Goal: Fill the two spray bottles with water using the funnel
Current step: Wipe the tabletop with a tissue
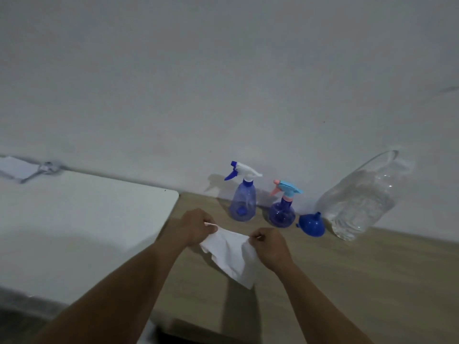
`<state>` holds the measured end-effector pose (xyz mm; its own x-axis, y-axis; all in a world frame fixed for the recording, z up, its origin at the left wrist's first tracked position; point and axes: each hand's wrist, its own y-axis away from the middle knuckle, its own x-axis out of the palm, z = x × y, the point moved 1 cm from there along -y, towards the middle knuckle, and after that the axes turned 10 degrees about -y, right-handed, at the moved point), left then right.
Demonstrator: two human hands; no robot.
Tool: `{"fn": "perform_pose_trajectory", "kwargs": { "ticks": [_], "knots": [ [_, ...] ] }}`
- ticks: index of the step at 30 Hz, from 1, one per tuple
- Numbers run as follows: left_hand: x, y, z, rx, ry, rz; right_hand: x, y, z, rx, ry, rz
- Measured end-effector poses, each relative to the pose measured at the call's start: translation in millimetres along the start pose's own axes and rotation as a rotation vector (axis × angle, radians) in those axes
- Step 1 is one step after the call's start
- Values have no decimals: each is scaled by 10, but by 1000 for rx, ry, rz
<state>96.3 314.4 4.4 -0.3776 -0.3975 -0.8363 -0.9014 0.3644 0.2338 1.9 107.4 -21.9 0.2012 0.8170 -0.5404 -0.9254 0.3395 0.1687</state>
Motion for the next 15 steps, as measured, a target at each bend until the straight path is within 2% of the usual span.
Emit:
{"fn": "perform_pose_trajectory", "kwargs": {
  "ticks": [2, 4, 6, 7, 9, 10, 12, 15],
  "knots": [
    [188, -55, 88, -12, -92, -95, 191, -87, -118, 4, 62, -78],
    [442, -114, 171, 76, -288, -290, 345, -126, -219, -34, 175, -155],
    [693, -123, 217, 199, -372, -430, 467, -114, -246, -171, 323, -222],
    [794, -116, 235, 276, -382, -448, 553, -107, -282, -236, 373, -221],
    [957, -96, 324, 413, -440, -352, 683, -60, -347, -296, 365, -200],
    [1018, -95, 408, 441, -489, -307, 731, -27, -378, -258, 315, -177],
    [1031, -115, 541, 394, -565, -242, 811, 48, -479, -223, 328, -109],
    [939, -167, 541, 335, -584, -153, 879, 57, -769, -427, 427, -79]
  ]
}}
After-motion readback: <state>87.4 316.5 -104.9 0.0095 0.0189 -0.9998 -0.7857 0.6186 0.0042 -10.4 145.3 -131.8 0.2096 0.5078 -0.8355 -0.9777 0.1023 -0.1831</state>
